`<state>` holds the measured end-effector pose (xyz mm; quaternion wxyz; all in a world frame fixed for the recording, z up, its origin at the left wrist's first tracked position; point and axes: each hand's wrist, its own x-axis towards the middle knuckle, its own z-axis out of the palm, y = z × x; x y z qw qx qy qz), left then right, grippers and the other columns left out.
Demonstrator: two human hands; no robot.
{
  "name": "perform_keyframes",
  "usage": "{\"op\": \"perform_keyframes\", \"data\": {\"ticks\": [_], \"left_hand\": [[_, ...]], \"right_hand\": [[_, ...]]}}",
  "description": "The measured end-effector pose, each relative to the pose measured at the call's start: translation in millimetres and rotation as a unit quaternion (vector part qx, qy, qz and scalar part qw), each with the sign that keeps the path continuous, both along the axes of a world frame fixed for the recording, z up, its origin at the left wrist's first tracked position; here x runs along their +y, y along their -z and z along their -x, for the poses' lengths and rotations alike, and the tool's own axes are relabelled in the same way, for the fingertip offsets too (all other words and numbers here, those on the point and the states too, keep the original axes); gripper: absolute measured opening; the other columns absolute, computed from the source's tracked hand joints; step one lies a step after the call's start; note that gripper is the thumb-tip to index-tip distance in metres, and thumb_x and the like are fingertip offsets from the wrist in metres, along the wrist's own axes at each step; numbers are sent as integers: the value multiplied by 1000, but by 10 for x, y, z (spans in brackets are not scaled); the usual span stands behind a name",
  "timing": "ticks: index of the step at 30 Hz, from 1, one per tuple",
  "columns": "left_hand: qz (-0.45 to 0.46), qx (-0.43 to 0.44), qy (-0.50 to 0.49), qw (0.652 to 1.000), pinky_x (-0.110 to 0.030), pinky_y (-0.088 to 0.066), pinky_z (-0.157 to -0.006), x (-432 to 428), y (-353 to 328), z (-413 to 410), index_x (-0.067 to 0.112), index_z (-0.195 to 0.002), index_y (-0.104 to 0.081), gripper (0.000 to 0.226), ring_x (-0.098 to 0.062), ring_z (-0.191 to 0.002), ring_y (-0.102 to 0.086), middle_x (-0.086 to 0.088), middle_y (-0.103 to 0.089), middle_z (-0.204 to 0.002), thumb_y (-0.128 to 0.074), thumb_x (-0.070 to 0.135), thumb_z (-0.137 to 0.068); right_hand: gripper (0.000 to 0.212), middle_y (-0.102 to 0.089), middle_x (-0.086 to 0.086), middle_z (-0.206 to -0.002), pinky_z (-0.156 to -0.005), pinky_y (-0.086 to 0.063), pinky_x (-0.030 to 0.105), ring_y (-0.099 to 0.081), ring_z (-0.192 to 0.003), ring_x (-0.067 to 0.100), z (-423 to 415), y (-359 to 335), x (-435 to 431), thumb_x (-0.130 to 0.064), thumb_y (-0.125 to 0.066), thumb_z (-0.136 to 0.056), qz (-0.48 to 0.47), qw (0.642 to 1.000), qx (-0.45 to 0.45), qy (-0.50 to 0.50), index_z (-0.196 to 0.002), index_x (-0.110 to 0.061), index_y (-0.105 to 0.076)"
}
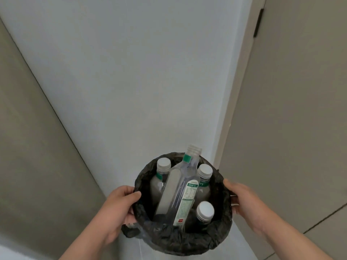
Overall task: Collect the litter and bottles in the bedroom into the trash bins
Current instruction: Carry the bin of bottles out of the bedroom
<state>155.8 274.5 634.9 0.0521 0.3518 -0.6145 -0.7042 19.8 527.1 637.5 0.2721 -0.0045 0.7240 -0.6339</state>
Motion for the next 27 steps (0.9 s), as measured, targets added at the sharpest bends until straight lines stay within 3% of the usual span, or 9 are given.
{"op": "perform_keyframes", "data": {"ticks": [8, 13, 18, 22, 27], "left_hand": [[3, -23, -46, 999, -33, -55, -50, -314, 196, 1012, -2, -95, -59, 8, -18, -50, -61, -14, -65, -69, -54, 4, -94], [-3, -40, -53, 998, -33, -54, -50, -660, 495, 1597, -4, -98, -57, 10, -18, -50, -64, -12, -65, -69, -54, 5, -94], [-30, -75, -61, 995, -36, -56, -52, -905, 980, 2165, 0, -100, -59, 9, -16, -48, -62, -15, -63, -77, -53, 3, -94], [-47, -111, -92, 988, -37, -56, -54, -1058, 1531, 2559, 2, -99, -59, 8, -19, -59, -63, -12, -64, -76, -54, 1, -93], [-56, -148, -130, 979, -36, -55, -55, -1201, 2455, 2975, 4, -98, -60, 9, -18, -56, -59, -12, -61, -70, -55, 0, -92]], "right_hand": [[29, -70, -4, -67, -66, -45, 33, -59, -70, 19, 1312, 93, -441, -25, -50, -95, -14, 999, -11, -42, -82, -12, -72], [25, -70, 1, -72, -60, -46, 30, -61, -70, 20, 2018, 358, -818, -21, -51, -94, -36, 997, -24, -57, -87, -9, -72], [19, -73, -1, -71, -59, -46, 30, -62, -71, 21, 2605, 886, -1148, -15, -54, -93, -65, 995, -59, -46, -92, -11, -72], [14, -72, 7, -92, -69, -47, 35, -63, -84, 25, 3029, 1454, -1413, -15, -57, -92, -85, 991, -100, -28, -100, -15, -68], [17, -70, 6, -89, -66, -46, 33, -62, -82, 21, 3544, 2370, -1681, -9, -53, -94, -108, 983, -130, -75, -88, -20, -65]]}}
